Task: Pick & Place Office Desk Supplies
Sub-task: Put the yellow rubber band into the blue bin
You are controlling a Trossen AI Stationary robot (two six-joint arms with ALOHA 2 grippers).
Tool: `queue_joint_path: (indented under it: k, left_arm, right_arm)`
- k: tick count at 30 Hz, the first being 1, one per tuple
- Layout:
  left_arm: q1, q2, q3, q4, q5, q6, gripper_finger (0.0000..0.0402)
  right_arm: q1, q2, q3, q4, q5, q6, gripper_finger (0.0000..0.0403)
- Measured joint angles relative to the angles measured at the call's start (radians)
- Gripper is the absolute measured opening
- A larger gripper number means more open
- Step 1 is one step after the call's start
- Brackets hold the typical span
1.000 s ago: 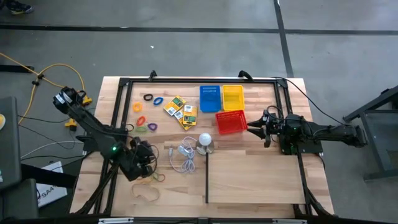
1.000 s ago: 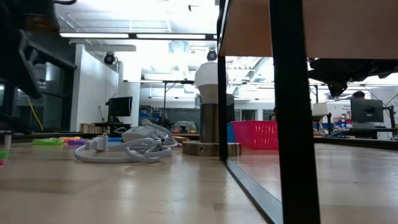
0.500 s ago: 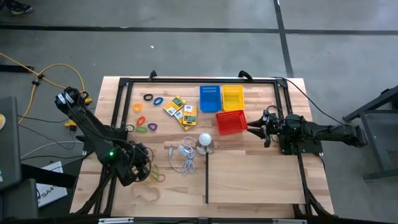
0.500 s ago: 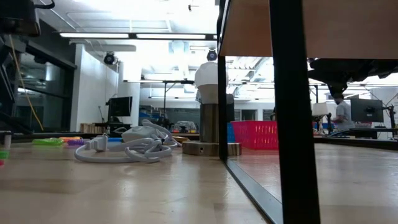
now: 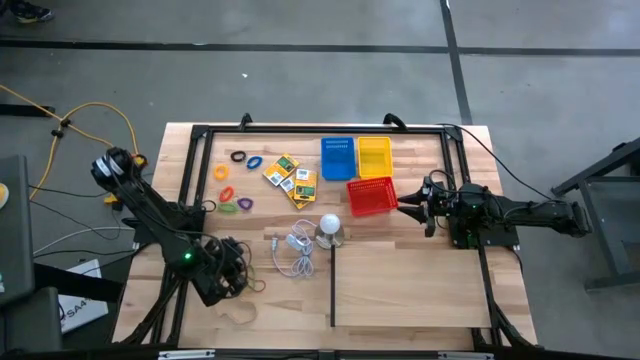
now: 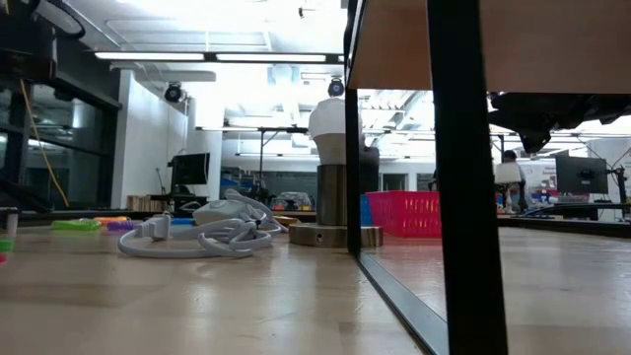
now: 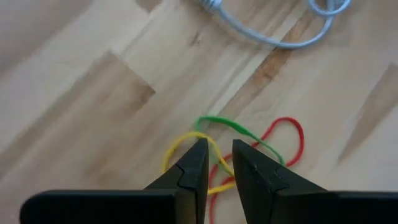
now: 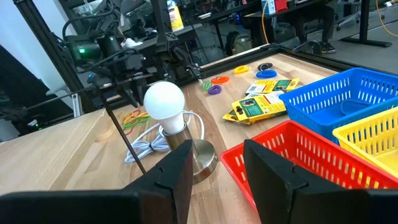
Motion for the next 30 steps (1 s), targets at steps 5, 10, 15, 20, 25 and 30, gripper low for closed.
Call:
queue_joint_path:
  k: [5, 10, 15, 20, 25, 30]
  left_arm:
    - [0.034, 0.024, 0.0, 0.039, 0.054, -0.037, 0.0069]
    - [0.081, 0.029, 0.001, 0.042, 0.118, -0.035, 0.0069]
    - [0.111, 0.029, 0.001, 0.038, 0.157, -0.008, 0.0069]
    - [0.122, 0.059, 0.001, 0.042, 0.188, -0.007, 0.0069]
    - [0.122, 0.078, 0.001, 0.066, 0.196, -0.003, 0.0069]
    - [0.122, 0.079, 0.001, 0.077, 0.196, -0.003, 0.0069]
  right_arm:
    - [0.0, 0.0, 0.0, 0.0, 0.0, 0.0, 0.013]
    - [0.0, 0.0, 0.0, 0.0, 0.0, 0.0, 0.013]
    - [0.0, 0.0, 0.0, 0.0, 0.0, 0.0, 0.013]
    - [0.0, 0.0, 0.0, 0.0, 0.0, 0.0, 0.013]
    - [0.0, 0.0, 0.0, 0.0, 0.0, 0.0, 0.013]
    - [0.0, 0.0, 0.0, 0.0, 0.0, 0.0, 0.013]
